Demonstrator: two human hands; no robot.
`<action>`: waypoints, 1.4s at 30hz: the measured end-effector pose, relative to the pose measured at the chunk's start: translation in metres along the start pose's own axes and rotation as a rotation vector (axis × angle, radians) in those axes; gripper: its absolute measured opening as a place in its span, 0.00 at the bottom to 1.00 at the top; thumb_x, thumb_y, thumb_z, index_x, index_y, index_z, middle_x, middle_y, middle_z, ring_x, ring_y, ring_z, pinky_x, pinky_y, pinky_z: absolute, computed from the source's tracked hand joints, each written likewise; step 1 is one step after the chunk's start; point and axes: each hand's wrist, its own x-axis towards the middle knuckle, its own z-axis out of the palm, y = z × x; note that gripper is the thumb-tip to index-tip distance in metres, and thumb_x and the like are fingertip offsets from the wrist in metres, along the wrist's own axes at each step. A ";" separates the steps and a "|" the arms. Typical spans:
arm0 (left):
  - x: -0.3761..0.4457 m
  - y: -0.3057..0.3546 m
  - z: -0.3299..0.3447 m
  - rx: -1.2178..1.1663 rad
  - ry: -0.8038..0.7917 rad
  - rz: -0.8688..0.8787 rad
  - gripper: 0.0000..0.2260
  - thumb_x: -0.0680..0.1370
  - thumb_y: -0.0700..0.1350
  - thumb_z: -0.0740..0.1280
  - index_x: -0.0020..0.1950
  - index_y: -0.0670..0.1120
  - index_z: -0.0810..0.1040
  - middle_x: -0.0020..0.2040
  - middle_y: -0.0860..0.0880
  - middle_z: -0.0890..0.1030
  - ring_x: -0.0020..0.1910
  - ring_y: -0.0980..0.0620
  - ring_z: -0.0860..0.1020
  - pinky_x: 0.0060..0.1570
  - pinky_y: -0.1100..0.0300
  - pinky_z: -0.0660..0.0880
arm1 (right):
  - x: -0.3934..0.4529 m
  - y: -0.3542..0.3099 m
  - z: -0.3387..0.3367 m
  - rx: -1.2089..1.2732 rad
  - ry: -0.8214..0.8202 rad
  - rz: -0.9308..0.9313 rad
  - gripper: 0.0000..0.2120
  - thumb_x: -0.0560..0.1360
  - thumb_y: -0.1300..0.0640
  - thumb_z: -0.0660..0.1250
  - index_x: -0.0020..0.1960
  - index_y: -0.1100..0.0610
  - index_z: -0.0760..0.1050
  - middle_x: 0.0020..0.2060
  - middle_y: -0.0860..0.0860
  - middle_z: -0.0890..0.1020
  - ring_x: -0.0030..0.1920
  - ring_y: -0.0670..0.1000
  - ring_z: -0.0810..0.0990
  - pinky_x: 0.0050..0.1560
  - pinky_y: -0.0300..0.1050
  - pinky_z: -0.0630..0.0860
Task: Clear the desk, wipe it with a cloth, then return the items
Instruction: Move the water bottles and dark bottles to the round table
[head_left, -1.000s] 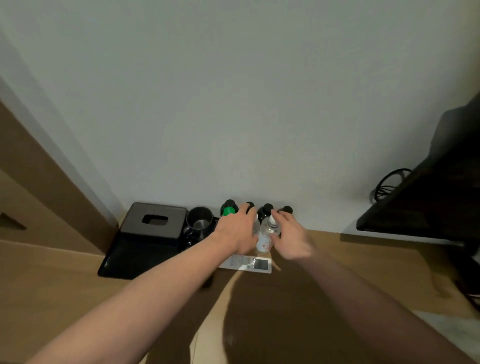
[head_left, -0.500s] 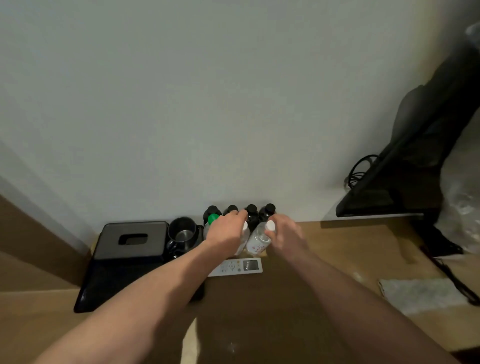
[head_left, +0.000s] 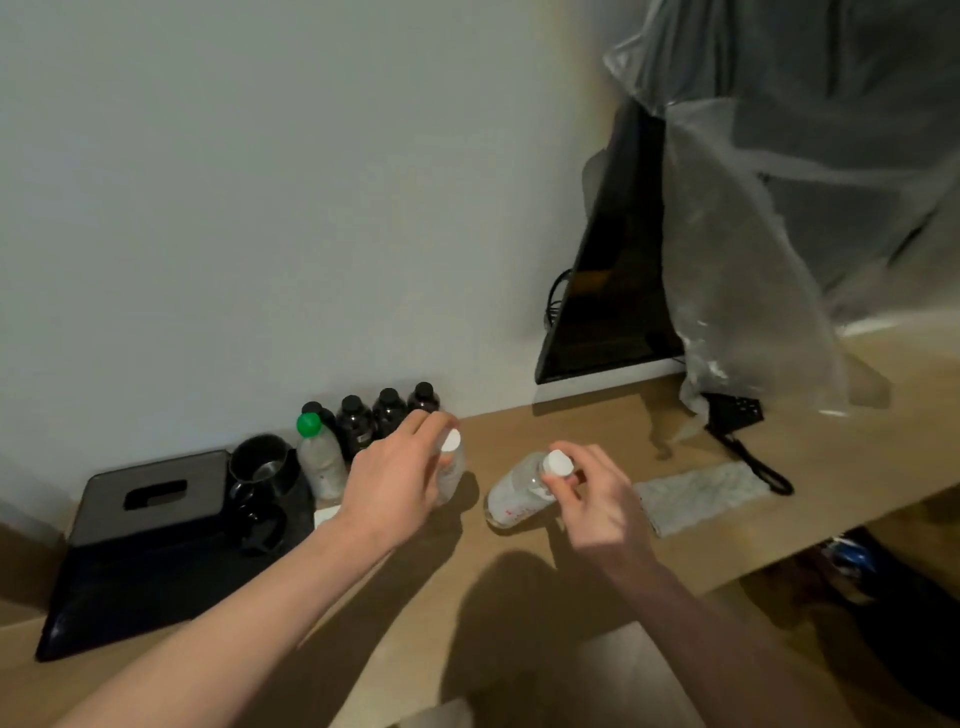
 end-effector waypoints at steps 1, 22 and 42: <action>-0.005 0.017 0.003 -0.011 0.008 0.009 0.14 0.82 0.48 0.66 0.68 0.56 0.70 0.61 0.55 0.75 0.46 0.44 0.82 0.39 0.47 0.79 | -0.010 0.010 -0.015 -0.006 0.003 0.017 0.15 0.80 0.50 0.70 0.66 0.47 0.77 0.53 0.40 0.77 0.51 0.44 0.80 0.52 0.49 0.82; -0.052 0.446 0.128 -0.239 -0.218 0.382 0.16 0.82 0.51 0.66 0.69 0.61 0.70 0.66 0.60 0.75 0.59 0.59 0.76 0.58 0.54 0.80 | -0.245 0.269 -0.331 -0.003 0.289 0.323 0.16 0.82 0.45 0.67 0.69 0.41 0.74 0.57 0.35 0.74 0.59 0.41 0.78 0.60 0.46 0.81; 0.089 0.712 0.294 -0.404 -0.496 0.622 0.15 0.82 0.45 0.68 0.65 0.60 0.71 0.60 0.62 0.74 0.58 0.59 0.75 0.60 0.57 0.76 | -0.210 0.473 -0.527 0.008 0.578 0.490 0.14 0.80 0.49 0.70 0.66 0.45 0.78 0.56 0.37 0.79 0.57 0.39 0.79 0.58 0.47 0.81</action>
